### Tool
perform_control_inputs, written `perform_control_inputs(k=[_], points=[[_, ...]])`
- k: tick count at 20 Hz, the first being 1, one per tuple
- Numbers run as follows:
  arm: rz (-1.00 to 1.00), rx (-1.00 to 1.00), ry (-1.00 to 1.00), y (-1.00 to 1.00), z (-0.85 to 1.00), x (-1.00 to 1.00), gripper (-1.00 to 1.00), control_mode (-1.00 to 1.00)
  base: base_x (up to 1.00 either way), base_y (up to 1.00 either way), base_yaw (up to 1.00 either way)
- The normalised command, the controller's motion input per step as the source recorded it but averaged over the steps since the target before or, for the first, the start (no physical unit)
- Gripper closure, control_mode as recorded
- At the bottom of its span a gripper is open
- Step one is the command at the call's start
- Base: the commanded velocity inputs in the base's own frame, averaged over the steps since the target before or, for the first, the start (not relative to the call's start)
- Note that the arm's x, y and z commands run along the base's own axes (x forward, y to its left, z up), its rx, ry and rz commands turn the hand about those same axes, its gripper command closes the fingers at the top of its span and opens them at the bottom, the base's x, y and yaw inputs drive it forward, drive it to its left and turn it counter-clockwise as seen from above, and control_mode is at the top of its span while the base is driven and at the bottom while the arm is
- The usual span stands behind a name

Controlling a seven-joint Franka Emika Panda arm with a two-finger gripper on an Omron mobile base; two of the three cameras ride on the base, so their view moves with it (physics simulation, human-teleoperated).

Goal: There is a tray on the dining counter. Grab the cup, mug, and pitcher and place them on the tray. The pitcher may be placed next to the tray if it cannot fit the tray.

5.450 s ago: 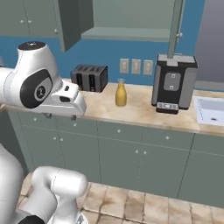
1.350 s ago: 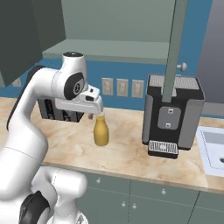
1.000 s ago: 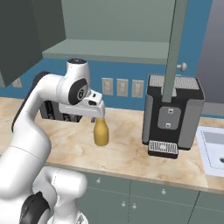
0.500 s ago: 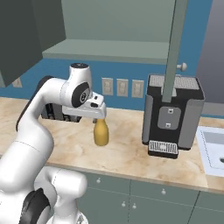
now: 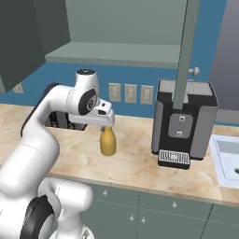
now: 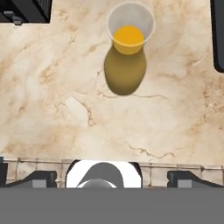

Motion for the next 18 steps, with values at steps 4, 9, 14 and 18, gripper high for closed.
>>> perform_control_inputs(k=[4, 9, 14, 18], points=[[0.0, 0.0, 0.0, 0.0, -0.01, 0.22, -1.0, -1.0, 0.0, 0.0, 0.0], [0.0, 0.0, 0.0, 0.0, -0.03, 0.23, -1.0, -1.0, 0.0, 0.0, 0.0], [0.0, 0.0, 0.0, 0.0, -0.06, 0.21, -1.0, -1.0, 0.0, 0.0, 0.0], [0.0, 0.0, 0.0, 0.0, -0.06, 0.16, -1.0, -1.0, 0.0, 0.0, 0.0]])
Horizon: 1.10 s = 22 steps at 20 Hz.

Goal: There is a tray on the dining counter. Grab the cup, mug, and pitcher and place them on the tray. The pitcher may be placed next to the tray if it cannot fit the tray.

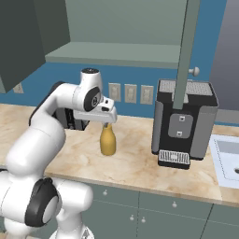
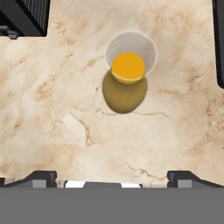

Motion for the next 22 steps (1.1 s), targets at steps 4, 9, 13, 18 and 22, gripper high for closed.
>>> perform_control_inputs(k=[4, 9, 13, 18, 22], points=[[0.0, 0.0, 0.0, 0.0, -0.04, 0.17, -1.0, -1.0, 0.0, 0.0, 0.0], [0.0, 0.0, 0.0, 0.0, -0.06, 0.16, -1.0, -1.0, 0.0, 0.0, 0.0], [0.0, 0.0, 0.0, 0.0, -0.1, 0.2, -1.0, -1.0, 0.0, 0.0, 0.0], [0.0, 0.0, 0.0, -0.01, -0.13, 0.22, -1.0, -1.0, 0.0, 0.0, 0.0], [0.0, 0.0, 0.0, -0.02, -0.06, 0.2, -1.0, -1.0, 0.0, 0.0, 0.0]])
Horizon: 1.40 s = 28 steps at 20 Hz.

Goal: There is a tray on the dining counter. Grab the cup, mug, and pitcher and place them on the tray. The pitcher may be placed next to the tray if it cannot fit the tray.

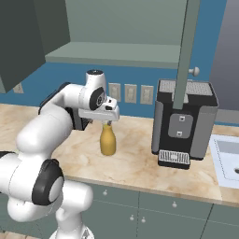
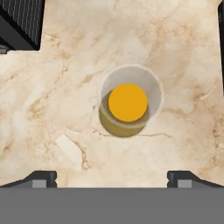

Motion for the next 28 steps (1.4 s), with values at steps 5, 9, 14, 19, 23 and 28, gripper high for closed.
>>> perform_control_inputs(k=[5, 9, 14, 19, 23, 28], points=[[0.0, 0.0, 0.0, -0.09, -0.02, 0.16, -1.0, -1.0, 0.0, 0.0, 0.0], [0.0, 0.0, 0.0, -0.11, -0.05, 0.15, -1.0, -1.0, 0.0, 0.0, 0.0], [0.0, 0.0, 0.0, -0.04, -0.09, 0.16, -1.0, -1.0, 0.0, 0.0, 0.0], [0.0, 0.0, 0.0, 0.0, -0.11, 0.07, -1.0, -1.0, 0.0, 0.0, 0.0], [0.0, 0.0, 0.0, 0.0, -0.09, 0.11, -1.0, -1.0, 0.0, 0.0, 0.0], [0.0, 0.0, 0.0, 0.0, -0.08, 0.07, -1.0, -1.0, 0.0, 0.0, 0.0]])
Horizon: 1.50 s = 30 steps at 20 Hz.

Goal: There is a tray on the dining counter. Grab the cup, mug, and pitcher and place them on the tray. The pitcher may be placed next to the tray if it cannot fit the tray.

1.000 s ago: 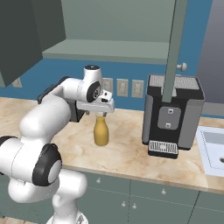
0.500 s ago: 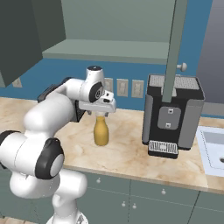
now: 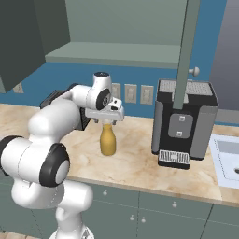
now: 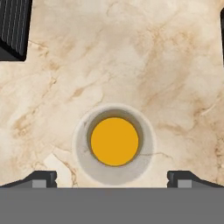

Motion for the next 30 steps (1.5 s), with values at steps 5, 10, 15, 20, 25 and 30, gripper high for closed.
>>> perform_control_inputs(k=[5, 10, 15, 20, 25, 30], points=[[0.0, 0.0, 0.01, 0.0, -0.06, 0.08, -1.0, -1.0, 0.0, 0.0, 0.0], [0.0, 0.0, 0.02, 0.0, -0.04, 0.08, -1.0, -1.0, 0.0, 0.0, 0.0], [0.0, 0.0, 0.03, 0.0, -0.05, 0.04, -1.0, -1.0, 0.0, 0.0, 0.0], [0.0, 0.0, 0.04, 0.0, -0.1, 0.0, -1.0, -1.0, 0.0, 0.0, 0.0], [0.0, 0.0, 0.04, 0.0, -0.09, 0.01, -1.0, -1.0, 0.0, 0.0, 0.0], [0.0, 0.0, 0.04, 0.0, -0.07, 0.01, 1.0, -1.0, 0.0, 0.0, 0.0]])
